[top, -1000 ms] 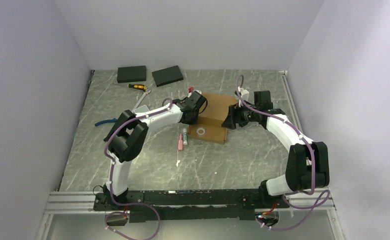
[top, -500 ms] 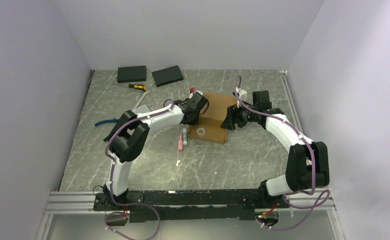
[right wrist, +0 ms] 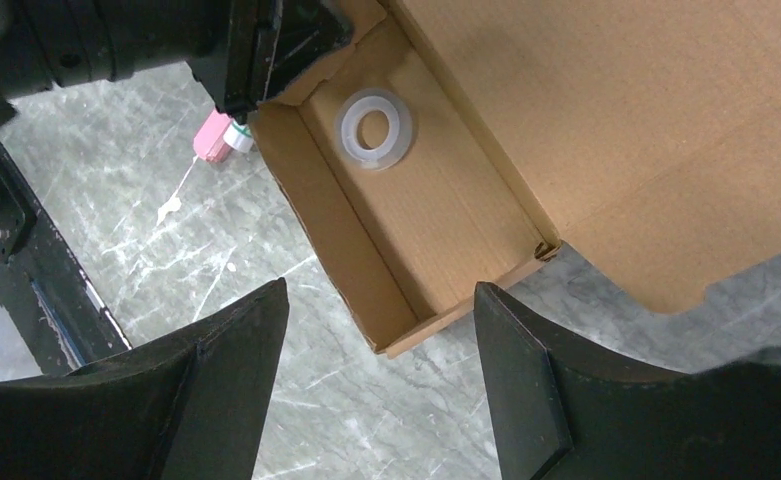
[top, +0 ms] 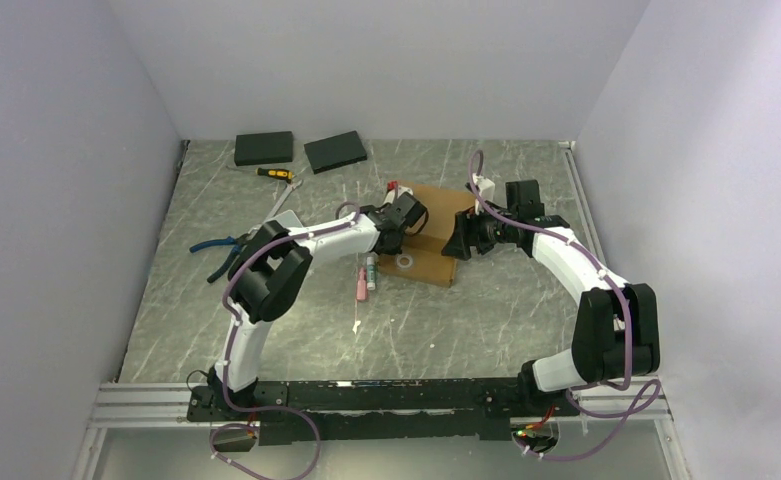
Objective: Fold the paper box
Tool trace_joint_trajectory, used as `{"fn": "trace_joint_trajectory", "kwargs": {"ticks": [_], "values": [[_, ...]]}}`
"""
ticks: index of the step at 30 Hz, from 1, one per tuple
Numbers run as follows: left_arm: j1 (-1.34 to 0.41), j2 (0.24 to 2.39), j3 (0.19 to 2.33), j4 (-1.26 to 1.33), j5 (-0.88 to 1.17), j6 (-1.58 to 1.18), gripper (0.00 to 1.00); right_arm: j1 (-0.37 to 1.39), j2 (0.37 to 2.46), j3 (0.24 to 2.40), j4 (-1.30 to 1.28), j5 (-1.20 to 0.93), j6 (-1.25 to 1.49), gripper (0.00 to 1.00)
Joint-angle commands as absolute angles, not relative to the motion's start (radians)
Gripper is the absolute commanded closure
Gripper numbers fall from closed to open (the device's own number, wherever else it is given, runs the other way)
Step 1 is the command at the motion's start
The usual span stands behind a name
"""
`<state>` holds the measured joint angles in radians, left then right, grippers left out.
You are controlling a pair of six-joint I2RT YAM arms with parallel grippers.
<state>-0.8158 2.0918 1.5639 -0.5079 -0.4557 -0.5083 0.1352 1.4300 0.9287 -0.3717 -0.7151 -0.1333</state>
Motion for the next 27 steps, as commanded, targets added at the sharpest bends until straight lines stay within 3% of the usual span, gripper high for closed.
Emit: {"fn": "trace_joint_trajectory", "kwargs": {"ticks": [1,8,12,27], "values": [[-0.816,2.082,1.522,-0.497,-0.415,-0.514,0.77,0.135,1.421,0.973,-0.37,-0.726,-0.156,0.28],[-0.809,2.061,1.546,-0.537,-0.401,-0.507,0.73,0.133,1.422,0.973,-0.369,-0.724,-0.157,0.28],[-0.808,2.035,1.545,-0.546,-0.397,-0.506,0.66,0.133,1.422,0.973,-0.37,-0.724,-0.158,0.27],[-0.807,1.995,1.562,-0.568,-0.393,-0.498,0.65,0.134,1.429,0.972,-0.37,-0.72,-0.161,0.27]]}}
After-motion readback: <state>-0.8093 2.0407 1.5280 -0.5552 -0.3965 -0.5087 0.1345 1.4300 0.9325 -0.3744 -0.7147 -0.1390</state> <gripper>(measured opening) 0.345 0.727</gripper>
